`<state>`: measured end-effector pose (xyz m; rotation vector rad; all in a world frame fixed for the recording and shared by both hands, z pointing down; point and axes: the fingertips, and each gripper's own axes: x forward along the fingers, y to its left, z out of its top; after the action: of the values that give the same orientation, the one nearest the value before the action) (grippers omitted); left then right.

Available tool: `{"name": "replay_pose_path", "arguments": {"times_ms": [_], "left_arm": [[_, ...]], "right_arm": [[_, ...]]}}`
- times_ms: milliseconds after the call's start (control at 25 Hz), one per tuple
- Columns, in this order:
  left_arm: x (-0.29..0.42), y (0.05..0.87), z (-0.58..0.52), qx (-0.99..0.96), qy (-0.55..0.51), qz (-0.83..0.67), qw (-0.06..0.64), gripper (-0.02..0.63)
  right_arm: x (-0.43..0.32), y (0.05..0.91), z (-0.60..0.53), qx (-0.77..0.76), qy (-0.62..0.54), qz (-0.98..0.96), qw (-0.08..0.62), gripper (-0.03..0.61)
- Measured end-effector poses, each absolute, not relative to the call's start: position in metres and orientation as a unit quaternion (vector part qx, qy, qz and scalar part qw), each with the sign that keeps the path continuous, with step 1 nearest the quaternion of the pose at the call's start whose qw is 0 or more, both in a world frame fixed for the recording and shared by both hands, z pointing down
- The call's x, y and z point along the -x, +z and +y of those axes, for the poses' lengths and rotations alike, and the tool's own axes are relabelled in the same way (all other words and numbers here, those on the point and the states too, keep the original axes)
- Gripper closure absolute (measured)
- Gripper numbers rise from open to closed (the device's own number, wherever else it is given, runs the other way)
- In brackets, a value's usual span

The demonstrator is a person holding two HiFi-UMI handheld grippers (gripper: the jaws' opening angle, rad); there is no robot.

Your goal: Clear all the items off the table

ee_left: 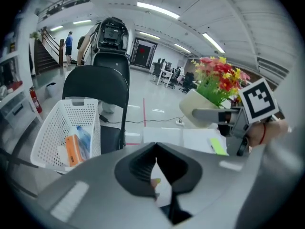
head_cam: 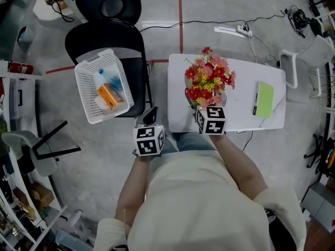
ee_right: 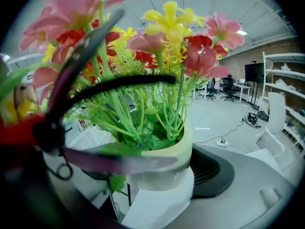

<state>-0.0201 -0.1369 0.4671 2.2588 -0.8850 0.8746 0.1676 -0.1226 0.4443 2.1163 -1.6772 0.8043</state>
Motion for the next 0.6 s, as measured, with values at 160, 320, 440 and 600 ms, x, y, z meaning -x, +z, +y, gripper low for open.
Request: {"name": "replay_pose_path", "arguments": {"times_ms": [160,320,440,600], "left_arm": [[0.042,0.451,-0.154,-0.845,0.316,-0.344,0.263,0.606],[0.07,0.443,-0.173,-0.838,0.3,-0.362,0.277,0.606],[0.096,0.442,-0.186,-0.829,0.286,-0.377,0.298,0.606],[0.13,0.438,-0.202,-0.822,0.282,-0.395,0.298,0.606]], "right_arm": [[-0.143,0.429,-0.136,-0.731,0.276,-0.603,0.162,0.091],[-0.11,0.416,-0.157,-0.716,0.265,-0.624,0.166,0.091],[-0.08,0.411,-0.173,-0.703,0.26,-0.64,0.171,0.091],[-0.037,0.405,-0.193,-0.682,0.253,-0.664,0.176,0.091]]}}
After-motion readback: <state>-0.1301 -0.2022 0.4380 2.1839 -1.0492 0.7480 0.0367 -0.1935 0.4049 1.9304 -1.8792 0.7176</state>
